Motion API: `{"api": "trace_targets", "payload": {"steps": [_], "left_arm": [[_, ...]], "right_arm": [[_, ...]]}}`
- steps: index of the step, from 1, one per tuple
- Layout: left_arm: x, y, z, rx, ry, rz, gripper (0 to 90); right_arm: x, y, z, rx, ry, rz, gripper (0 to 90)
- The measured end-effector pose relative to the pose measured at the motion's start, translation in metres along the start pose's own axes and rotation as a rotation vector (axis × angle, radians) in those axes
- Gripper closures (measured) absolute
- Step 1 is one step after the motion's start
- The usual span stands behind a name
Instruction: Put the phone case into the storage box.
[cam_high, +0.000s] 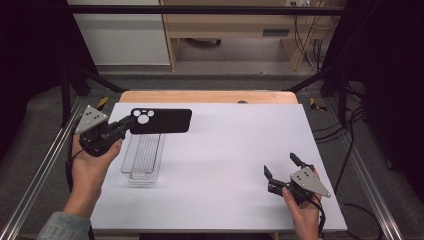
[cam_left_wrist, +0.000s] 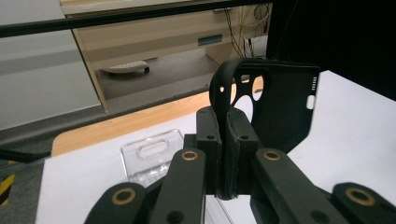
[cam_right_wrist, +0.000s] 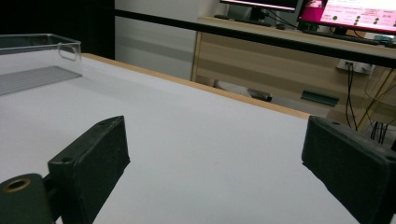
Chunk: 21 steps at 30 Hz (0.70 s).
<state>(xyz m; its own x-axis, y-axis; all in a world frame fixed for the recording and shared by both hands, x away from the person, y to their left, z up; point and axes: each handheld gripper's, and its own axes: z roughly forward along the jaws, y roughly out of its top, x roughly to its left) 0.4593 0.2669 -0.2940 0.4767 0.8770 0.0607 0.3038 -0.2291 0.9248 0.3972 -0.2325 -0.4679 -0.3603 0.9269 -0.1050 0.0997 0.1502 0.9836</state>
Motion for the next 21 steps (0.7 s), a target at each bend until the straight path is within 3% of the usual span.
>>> {"api": "trace_targets", "payload": {"steps": [2, 10, 12, 21], "left_arm": [[0.003, 0.009, 0.001, 0.022, 0.029, 0.050, 85.1], [0.020, 0.029, 0.005, 0.078, 0.088, 0.123, 85.1], [0.023, 0.030, 0.006, 0.097, 0.101, 0.156, 85.1], [0.042, 0.029, 0.010, 0.163, 0.124, 0.217, 85.1]], "right_arm": [[-0.001, 0.000, 0.001, -0.007, -0.006, 0.011, 8.1], [0.001, -0.001, -0.002, -0.017, 0.005, -0.010, 7.6], [0.001, -0.001, -0.002, -0.003, -0.006, -0.025, 7.6], [0.001, -0.002, 0.000, 0.007, 0.005, -0.002, 8.8]]}}
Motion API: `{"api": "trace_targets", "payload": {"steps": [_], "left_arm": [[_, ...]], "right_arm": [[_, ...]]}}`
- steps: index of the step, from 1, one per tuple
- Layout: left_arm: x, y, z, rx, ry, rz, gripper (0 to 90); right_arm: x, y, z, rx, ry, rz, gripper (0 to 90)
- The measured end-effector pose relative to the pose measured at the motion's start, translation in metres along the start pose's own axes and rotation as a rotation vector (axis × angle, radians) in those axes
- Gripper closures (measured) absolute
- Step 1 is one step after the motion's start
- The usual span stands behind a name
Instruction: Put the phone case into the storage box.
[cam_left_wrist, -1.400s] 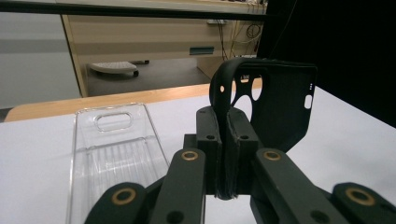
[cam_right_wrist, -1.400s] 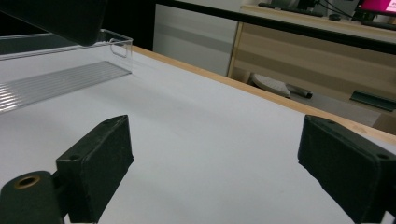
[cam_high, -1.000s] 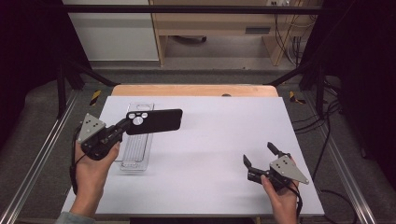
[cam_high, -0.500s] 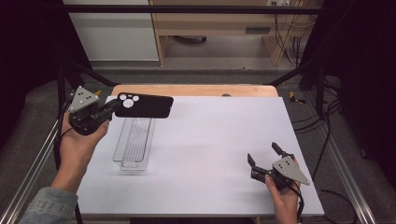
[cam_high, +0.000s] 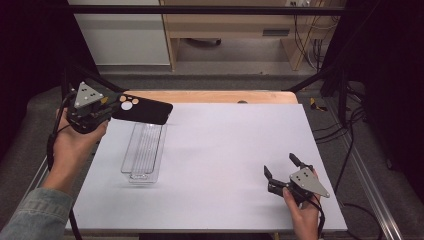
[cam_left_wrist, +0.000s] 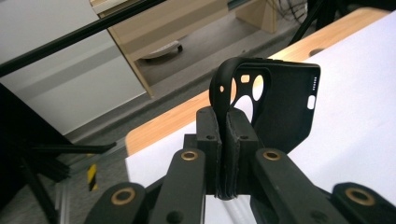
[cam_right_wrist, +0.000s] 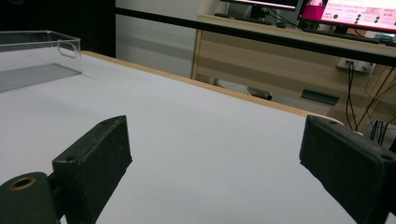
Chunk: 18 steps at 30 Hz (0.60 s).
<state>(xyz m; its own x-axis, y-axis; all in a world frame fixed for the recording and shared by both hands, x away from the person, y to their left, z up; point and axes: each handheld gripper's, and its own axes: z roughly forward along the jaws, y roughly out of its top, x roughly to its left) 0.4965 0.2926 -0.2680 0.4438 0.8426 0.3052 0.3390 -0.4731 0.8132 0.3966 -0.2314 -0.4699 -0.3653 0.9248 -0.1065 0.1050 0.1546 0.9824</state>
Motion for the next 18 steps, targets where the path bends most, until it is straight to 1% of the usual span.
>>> {"api": "trace_targets", "payload": {"steps": [2, 3, 6, 8, 12, 14, 16, 18], "left_arm": [[0.003, 0.000, 0.002, 0.017, 0.011, 0.022, 85.1], [0.004, 0.000, 0.002, 0.021, 0.013, 0.026, 85.1], [0.006, 0.001, 0.002, 0.006, 0.021, 0.036, 85.0], [0.008, 0.002, 0.003, 0.009, 0.025, 0.046, 85.1], [0.006, 0.004, 0.006, 0.028, 0.031, 0.074, 85.1], [0.005, 0.006, 0.008, 0.038, 0.036, 0.098, 85.1], [0.004, 0.006, 0.010, 0.044, 0.037, 0.106, 85.0], [0.004, 0.007, 0.012, 0.052, 0.034, 0.113, 85.1]], "right_arm": [[0.001, 0.000, 0.000, 0.003, 0.007, -0.001, 8.6], [0.001, 0.000, 0.000, 0.003, 0.009, -0.003, 8.6], [0.001, 0.000, -0.001, 0.002, 0.015, 0.007, 7.9], [0.001, 0.000, -0.001, 0.004, 0.016, 0.009, 7.6], [0.003, 0.000, -0.001, 0.002, 0.027, 0.012, 7.5], [0.003, 0.000, -0.001, 0.011, 0.043, 0.026, 7.5], [0.003, -0.001, 0.000, 0.011, 0.052, 0.043, 7.2], [0.004, -0.001, 0.000, 0.011, 0.057, 0.043, 7.1]]}}
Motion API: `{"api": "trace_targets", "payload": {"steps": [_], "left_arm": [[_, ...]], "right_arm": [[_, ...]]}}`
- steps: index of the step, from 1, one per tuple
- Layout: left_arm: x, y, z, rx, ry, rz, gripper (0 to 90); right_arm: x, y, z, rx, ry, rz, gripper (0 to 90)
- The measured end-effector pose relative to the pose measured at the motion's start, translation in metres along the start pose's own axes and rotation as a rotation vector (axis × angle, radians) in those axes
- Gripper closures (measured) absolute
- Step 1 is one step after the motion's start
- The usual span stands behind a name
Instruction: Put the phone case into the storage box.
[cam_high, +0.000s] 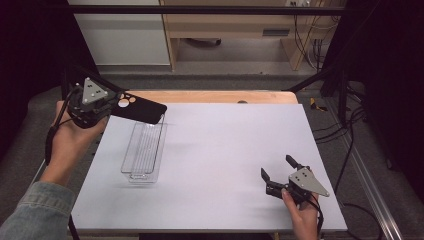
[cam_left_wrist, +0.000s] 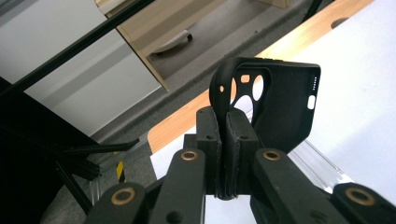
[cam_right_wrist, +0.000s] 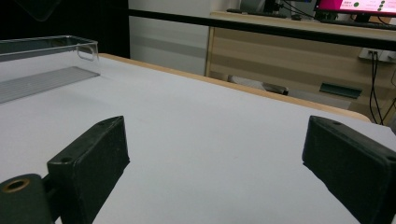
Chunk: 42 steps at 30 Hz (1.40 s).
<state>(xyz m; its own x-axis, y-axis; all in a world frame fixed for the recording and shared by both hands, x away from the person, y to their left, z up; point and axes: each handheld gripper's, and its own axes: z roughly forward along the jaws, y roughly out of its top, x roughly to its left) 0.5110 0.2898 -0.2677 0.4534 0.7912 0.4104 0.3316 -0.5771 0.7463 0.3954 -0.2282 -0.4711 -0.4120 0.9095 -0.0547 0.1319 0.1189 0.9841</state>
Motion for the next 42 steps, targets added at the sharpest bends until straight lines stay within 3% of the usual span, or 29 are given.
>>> {"api": "trace_targets", "payload": {"steps": [11, 27, 36, 42], "left_arm": [[-0.001, -0.001, 0.012, 0.034, 0.023, 0.078, 85.0], [0.001, -0.001, 0.012, 0.064, 0.064, 0.139, 85.1], [-0.006, -0.002, 0.022, 0.109, 0.086, 0.236, 85.1], [-0.009, -0.001, 0.028, 0.120, 0.089, 0.269, 85.0]], "right_arm": [[0.000, -0.001, 0.000, -0.009, 0.000, -0.014, 6.2], [0.001, -0.002, 0.001, -0.012, 0.009, -0.016, 6.2], [0.002, -0.003, 0.002, -0.013, 0.014, -0.012, 6.1], [0.002, -0.003, 0.002, -0.013, 0.015, -0.019, 6.1]]}}
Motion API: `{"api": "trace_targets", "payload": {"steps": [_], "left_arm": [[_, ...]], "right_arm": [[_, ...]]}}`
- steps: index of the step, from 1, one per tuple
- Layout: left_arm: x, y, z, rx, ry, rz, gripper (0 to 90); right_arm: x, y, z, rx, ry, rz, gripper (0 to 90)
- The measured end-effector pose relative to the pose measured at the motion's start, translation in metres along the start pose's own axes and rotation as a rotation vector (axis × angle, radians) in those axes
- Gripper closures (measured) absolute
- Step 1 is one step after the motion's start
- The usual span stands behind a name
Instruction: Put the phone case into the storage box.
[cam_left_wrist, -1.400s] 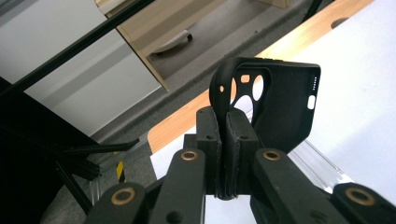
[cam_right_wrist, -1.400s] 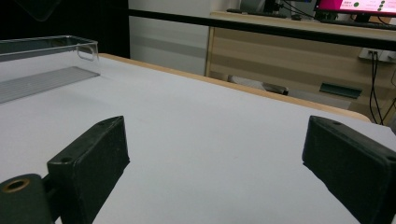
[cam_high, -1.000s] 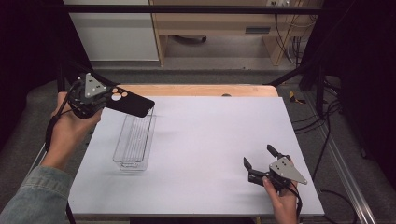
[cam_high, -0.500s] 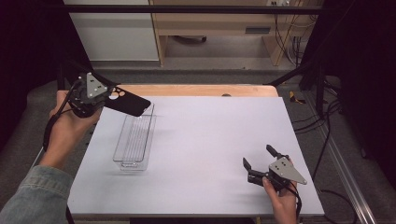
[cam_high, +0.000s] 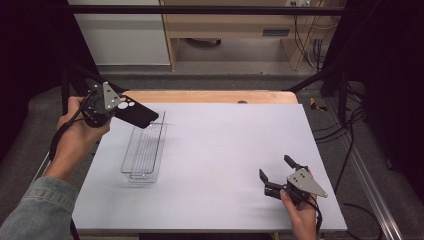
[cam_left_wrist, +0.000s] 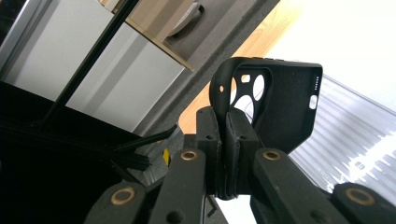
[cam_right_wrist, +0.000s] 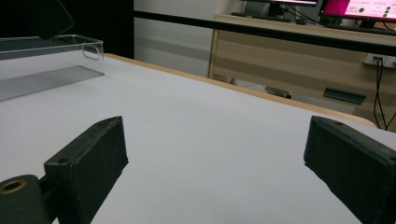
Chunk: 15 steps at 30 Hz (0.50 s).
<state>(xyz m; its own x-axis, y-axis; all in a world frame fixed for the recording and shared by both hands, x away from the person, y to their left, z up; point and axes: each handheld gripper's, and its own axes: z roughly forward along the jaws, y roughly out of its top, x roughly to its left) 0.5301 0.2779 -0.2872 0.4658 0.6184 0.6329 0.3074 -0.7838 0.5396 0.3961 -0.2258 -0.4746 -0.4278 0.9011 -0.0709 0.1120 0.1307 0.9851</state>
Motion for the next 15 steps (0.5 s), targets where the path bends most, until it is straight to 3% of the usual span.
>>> {"api": "trace_targets", "payload": {"steps": [9, 15], "left_arm": [[-0.009, 0.009, 0.013, 0.025, 0.002, 0.095, 85.0], [-0.008, 0.013, 0.026, 0.062, 0.006, 0.168, 85.0]], "right_arm": [[0.000, 0.000, 0.000, -0.002, 0.008, -0.006, 6.1], [0.003, -0.001, 0.003, 0.004, 0.027, -0.008, 6.0]]}}
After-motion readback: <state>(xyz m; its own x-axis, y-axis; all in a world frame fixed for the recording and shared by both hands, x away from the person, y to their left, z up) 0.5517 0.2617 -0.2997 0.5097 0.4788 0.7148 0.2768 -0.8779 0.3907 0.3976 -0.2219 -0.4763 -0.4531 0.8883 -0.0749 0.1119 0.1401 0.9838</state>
